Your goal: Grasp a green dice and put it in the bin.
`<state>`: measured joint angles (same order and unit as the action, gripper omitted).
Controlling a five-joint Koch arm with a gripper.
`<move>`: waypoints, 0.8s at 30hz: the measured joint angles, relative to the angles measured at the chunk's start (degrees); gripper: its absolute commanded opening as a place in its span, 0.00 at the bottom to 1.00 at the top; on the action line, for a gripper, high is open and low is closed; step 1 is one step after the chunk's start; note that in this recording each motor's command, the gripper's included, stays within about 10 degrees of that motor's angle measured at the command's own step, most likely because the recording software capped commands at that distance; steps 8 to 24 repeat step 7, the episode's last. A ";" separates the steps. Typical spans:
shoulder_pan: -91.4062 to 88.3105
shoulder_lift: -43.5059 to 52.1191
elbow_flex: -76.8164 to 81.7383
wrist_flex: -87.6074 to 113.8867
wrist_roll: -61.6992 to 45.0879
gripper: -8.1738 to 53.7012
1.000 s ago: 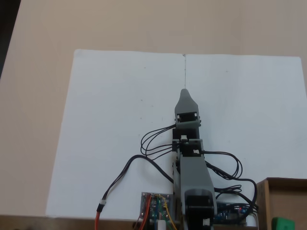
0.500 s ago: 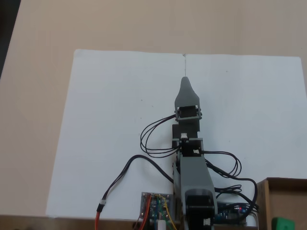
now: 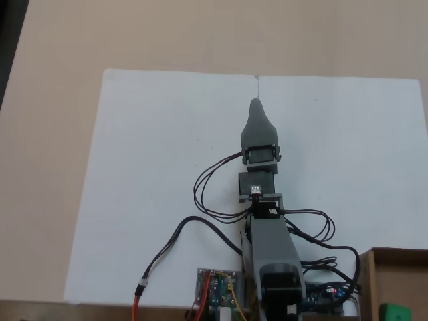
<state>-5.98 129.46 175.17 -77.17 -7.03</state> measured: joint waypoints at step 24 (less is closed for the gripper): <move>0.00 0.00 0.00 -0.18 0.00 0.85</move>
